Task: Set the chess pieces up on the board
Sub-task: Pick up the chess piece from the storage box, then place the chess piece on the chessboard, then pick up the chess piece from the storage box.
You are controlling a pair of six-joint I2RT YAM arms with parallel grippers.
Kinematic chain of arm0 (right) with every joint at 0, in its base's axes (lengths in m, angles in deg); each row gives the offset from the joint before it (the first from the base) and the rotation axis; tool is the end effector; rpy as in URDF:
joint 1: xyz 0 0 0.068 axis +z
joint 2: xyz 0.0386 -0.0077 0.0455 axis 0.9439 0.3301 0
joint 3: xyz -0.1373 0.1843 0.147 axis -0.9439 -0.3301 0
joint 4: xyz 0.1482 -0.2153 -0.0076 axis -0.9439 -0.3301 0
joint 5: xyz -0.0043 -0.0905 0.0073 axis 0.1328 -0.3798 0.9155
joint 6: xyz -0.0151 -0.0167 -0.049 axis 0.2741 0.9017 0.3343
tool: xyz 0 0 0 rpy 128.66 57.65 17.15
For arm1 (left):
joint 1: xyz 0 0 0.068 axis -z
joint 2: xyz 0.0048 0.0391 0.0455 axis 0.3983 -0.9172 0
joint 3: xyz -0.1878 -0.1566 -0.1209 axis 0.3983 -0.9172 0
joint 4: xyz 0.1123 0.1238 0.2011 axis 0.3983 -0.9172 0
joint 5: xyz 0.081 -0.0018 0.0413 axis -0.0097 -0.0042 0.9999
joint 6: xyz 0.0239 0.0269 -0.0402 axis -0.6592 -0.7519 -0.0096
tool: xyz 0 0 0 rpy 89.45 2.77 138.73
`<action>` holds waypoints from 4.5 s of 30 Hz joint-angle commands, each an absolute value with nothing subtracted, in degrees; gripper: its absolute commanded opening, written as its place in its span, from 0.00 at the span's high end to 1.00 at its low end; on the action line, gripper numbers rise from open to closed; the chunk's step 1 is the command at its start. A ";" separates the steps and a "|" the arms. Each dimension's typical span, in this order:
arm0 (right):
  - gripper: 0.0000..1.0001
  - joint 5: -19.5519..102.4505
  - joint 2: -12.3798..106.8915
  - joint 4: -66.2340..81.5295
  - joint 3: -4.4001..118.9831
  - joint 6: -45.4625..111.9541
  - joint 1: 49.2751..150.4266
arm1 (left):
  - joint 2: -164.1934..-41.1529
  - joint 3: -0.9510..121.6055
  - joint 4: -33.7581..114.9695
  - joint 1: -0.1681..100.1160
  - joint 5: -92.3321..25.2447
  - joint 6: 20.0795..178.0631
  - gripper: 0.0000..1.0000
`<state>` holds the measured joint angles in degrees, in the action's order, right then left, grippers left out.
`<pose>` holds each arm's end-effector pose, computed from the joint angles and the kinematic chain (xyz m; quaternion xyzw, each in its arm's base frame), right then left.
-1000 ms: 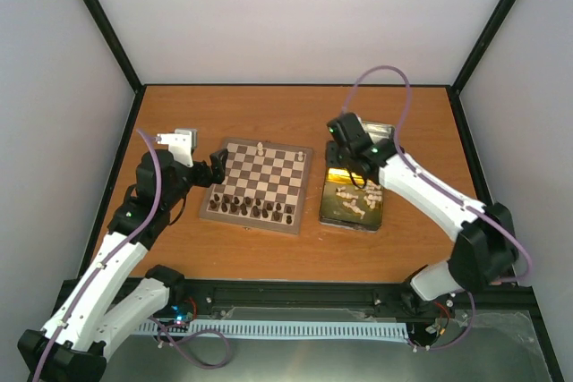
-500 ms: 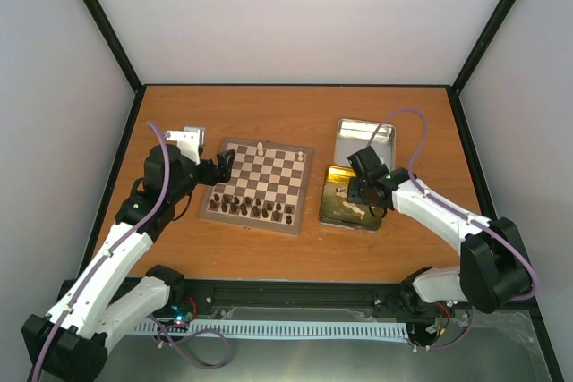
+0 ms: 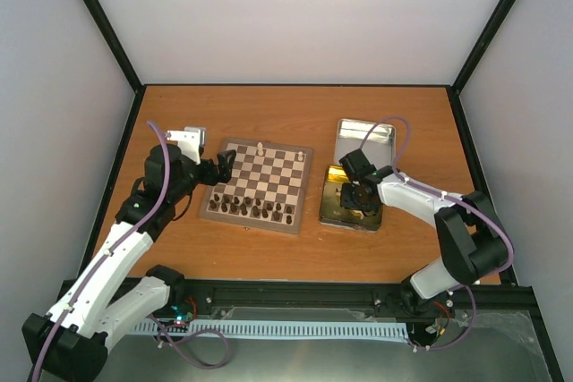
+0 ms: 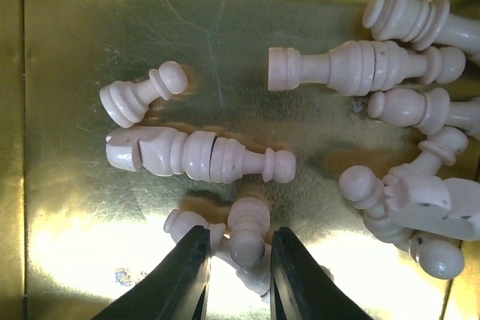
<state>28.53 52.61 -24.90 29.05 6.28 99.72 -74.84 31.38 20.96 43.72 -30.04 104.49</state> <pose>0.2335 0.1257 0.1651 0.0483 0.9857 0.0418 0.1557 0.1795 -0.0694 0.3087 0.0467 0.8268 -0.2113 0.5192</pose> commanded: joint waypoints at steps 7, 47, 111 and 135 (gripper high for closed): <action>0.83 24.98 54.65 -23.25 29.55 6.08 99.60 | -74.33 32.58 23.11 43.61 -30.39 105.12 0.00; 0.88 31.17 82.43 -32.70 72.87 14.90 109.31 | -72.96 32.21 22.68 43.60 -29.23 105.60 0.00; 0.64 28.56 56.10 -18.98 31.11 15.36 98.23 | -74.25 34.04 22.15 43.60 -30.73 105.95 0.00; 0.53 29.39 60.10 -16.02 34.91 25.85 98.23 | -74.93 34.13 22.13 43.60 -30.85 105.78 0.00</action>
